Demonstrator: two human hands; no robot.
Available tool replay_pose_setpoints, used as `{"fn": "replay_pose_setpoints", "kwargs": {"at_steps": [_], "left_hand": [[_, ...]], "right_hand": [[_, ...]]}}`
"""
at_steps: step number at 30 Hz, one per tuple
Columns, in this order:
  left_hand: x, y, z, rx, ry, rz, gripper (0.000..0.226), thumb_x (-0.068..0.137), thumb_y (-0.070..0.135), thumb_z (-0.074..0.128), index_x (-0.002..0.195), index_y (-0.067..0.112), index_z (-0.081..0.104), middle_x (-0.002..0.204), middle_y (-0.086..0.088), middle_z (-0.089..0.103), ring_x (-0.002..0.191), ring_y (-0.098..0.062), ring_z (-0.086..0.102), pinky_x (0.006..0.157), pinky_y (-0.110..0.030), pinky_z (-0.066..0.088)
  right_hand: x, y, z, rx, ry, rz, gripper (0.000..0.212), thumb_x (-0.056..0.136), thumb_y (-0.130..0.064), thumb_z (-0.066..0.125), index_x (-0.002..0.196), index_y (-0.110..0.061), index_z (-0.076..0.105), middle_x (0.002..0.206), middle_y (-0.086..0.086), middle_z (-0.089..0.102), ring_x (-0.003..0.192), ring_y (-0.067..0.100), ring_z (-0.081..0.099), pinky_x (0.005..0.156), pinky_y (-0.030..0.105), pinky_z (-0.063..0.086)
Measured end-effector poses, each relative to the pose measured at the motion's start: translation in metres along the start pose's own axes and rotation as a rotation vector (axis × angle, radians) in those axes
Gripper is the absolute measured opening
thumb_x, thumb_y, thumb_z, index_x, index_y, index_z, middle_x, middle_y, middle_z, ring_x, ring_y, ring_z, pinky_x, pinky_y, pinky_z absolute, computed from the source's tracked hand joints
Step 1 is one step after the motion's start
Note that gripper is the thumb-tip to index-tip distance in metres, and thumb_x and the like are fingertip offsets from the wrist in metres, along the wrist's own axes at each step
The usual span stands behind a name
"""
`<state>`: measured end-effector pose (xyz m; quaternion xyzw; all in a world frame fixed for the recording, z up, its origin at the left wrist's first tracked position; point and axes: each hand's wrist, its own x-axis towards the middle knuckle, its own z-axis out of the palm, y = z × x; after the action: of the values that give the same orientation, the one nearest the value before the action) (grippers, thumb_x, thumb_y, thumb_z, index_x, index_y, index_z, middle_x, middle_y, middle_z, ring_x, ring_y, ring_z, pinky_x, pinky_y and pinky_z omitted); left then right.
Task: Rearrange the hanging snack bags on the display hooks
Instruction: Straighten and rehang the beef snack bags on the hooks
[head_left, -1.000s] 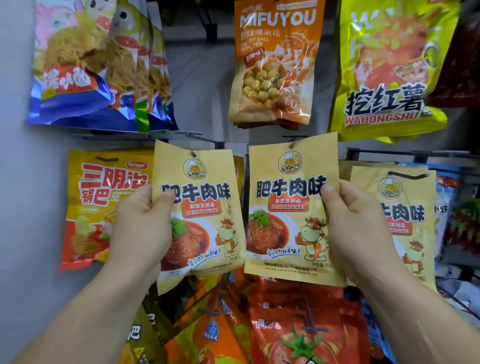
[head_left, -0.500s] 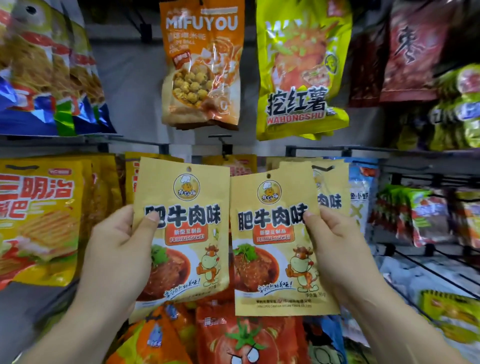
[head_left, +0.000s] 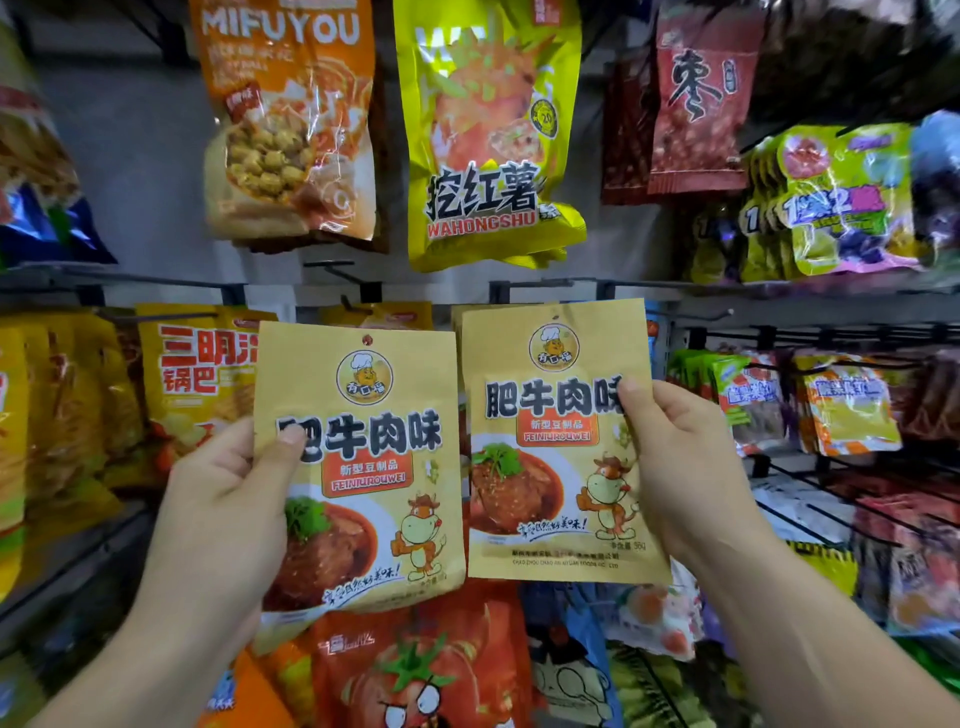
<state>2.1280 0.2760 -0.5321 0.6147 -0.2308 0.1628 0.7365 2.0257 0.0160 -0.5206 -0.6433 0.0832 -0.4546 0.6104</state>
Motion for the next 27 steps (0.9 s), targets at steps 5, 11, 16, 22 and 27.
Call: {"fn": "replay_pose_setpoints", "kwargs": {"at_steps": [5, 11, 16, 22, 27], "left_hand": [[-0.003, 0.005, 0.002, -0.007, -0.058, -0.006, 0.030, 0.109, 0.014, 0.049, 0.102, 0.024, 0.076, 0.094, 0.009, 0.082, 0.090, -0.006, 0.077, 0.070, -0.024, 0.058], [-0.004, 0.005, 0.002, 0.005, -0.044, 0.000, 0.028, 0.109, 0.017, 0.049, 0.104, 0.024, 0.076, 0.097, 0.006, 0.082, 0.092, -0.011, 0.078, 0.073, -0.031, 0.058], [-0.007, 0.002, -0.001, 0.091, -0.009, 0.057, 0.029, 0.109, 0.023, 0.051, 0.099, 0.033, 0.076, 0.094, 0.009, 0.081, 0.089, -0.012, 0.078, 0.077, -0.039, 0.058], [-0.013, -0.001, -0.002, 0.074, 0.009, 0.075, 0.035, 0.109, 0.023, 0.050, 0.094, 0.039, 0.078, 0.094, 0.011, 0.081, 0.089, -0.009, 0.077, 0.079, -0.039, 0.057], [-0.016, -0.007, 0.004, -0.026, -0.028, 0.010, 0.041, 0.108, 0.012, 0.050, 0.089, 0.032, 0.080, 0.087, 0.012, 0.081, 0.084, -0.004, 0.077, 0.067, -0.020, 0.059]], "right_hand": [[0.002, 0.000, 0.001, -0.004, -0.001, 0.029, 0.042, 0.107, -0.032, 0.054, 0.077, -0.006, 0.068, 0.073, 0.021, 0.061, 0.063, 0.028, 0.058, 0.050, 0.031, 0.053], [0.007, 0.003, -0.003, 0.013, -0.010, 0.059, 0.039, 0.105, -0.033, 0.056, 0.085, -0.001, 0.068, 0.089, 0.042, 0.061, 0.072, 0.033, 0.057, 0.066, 0.049, 0.053], [0.023, 0.013, 0.002, -0.006, 0.004, 0.082, 0.044, 0.103, -0.032, 0.057, 0.091, 0.009, 0.061, 0.079, 0.029, 0.057, 0.070, 0.030, 0.054, 0.063, 0.039, 0.053], [0.032, 0.028, 0.011, -0.515, 0.144, -0.212, 0.014, 0.102, -0.032, 0.062, 0.104, -0.018, 0.058, 0.084, -0.009, 0.063, 0.069, 0.013, 0.060, 0.065, 0.033, 0.048], [0.025, 0.048, 0.015, -1.048, 0.205, -0.776, 0.072, 0.091, -0.052, 0.069, 0.151, -0.023, 0.044, 0.160, 0.021, 0.034, 0.148, 0.037, 0.032, 0.117, 0.050, 0.030]]}}
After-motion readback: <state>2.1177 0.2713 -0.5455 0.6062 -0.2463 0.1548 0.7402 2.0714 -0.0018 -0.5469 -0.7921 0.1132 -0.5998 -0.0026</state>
